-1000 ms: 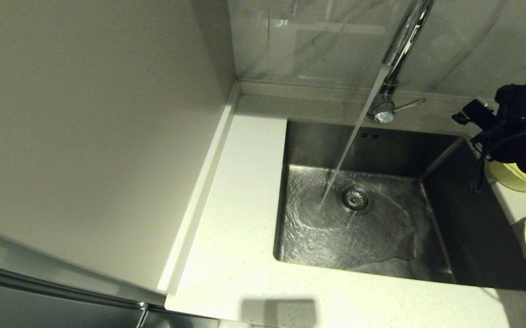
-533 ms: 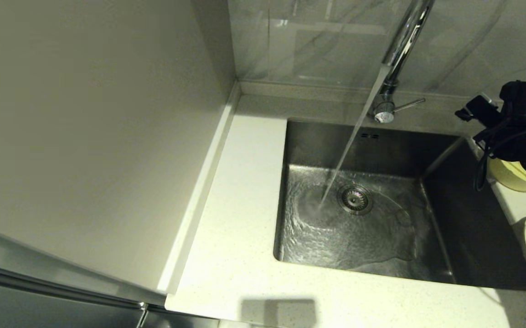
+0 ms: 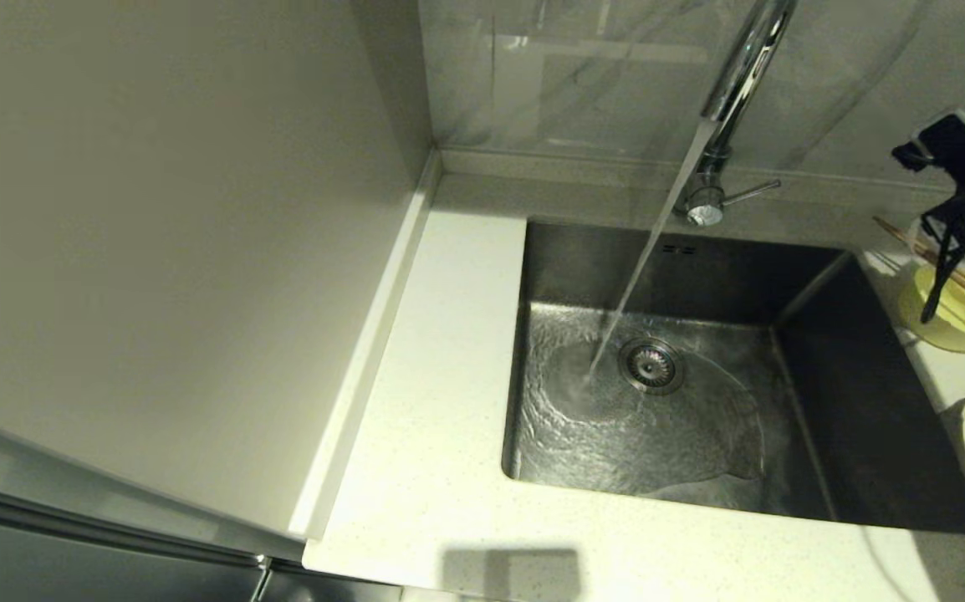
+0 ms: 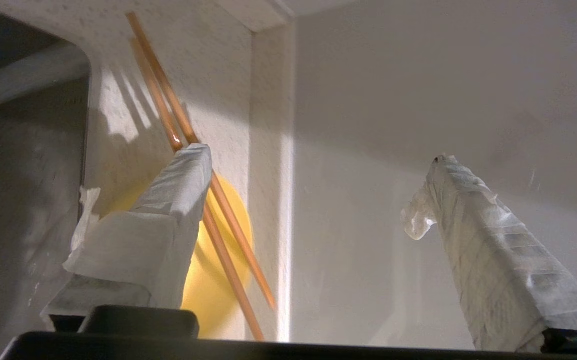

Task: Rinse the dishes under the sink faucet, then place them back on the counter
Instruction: Place the chopsticks on the table, then pick up the plate

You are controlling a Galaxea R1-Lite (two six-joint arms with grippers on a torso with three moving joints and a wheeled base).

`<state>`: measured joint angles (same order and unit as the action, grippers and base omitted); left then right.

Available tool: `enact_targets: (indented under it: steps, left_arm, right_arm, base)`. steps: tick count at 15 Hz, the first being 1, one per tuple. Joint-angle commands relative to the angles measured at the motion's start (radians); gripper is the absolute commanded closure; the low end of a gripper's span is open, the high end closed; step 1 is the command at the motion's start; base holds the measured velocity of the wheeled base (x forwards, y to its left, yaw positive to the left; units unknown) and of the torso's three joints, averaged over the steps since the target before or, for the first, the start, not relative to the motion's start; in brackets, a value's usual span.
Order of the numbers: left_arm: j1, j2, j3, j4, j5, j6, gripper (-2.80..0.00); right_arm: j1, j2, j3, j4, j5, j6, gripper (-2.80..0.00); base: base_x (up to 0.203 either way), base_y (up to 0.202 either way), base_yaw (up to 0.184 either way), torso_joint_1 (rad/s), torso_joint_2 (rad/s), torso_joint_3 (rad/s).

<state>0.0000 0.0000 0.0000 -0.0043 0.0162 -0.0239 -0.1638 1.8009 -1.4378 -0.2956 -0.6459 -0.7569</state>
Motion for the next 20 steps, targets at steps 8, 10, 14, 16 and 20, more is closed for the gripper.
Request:
enact_targets:
  steps: [8, 10, 14, 16, 20]
  left_arm:
    - [0.000, -0.002, 0.000, 0.000, 0.001, -0.001, 0.00]
    - [0.000, -0.002, 0.000, 0.000, 0.001, -0.001, 0.00]
    - [0.000, -0.002, 0.000, 0.000, 0.001, -0.001, 0.00]
    - [0.000, -0.002, 0.000, 0.000, 0.001, -0.001, 0.00]
    - [0.000, -0.002, 0.000, 0.000, 0.001, -0.001, 0.00]
  right_arm:
    - [-0.011, -0.468, 0.241, 0.848, 0.263, 0.908, -2.80]
    - [-0.015, -0.506, 0.288, 0.952, 0.364, 1.140, -2.80]
    - [-0.016, -0.492, 0.090, 1.441, 0.571, 1.515, -2.80]
    - [0.023, -0.501, 0.074, 1.497, 0.483, 1.481, -2.80]
    - [0.076, -0.504, 0.134, 1.496, 0.099, 1.226, -2.80]
  base:
    - [0.000, 0.000, 0.000, 0.000, 0.00, 0.000]
    - [0.000, 0.000, 0.000, 0.000, 0.00, 0.000]
    - [0.000, 0.000, 0.000, 0.000, 0.00, 0.000]
    - [0.000, 0.000, 0.000, 0.000, 0.00, 0.000]
    - [0.000, 0.000, 0.000, 0.000, 0.00, 0.000]
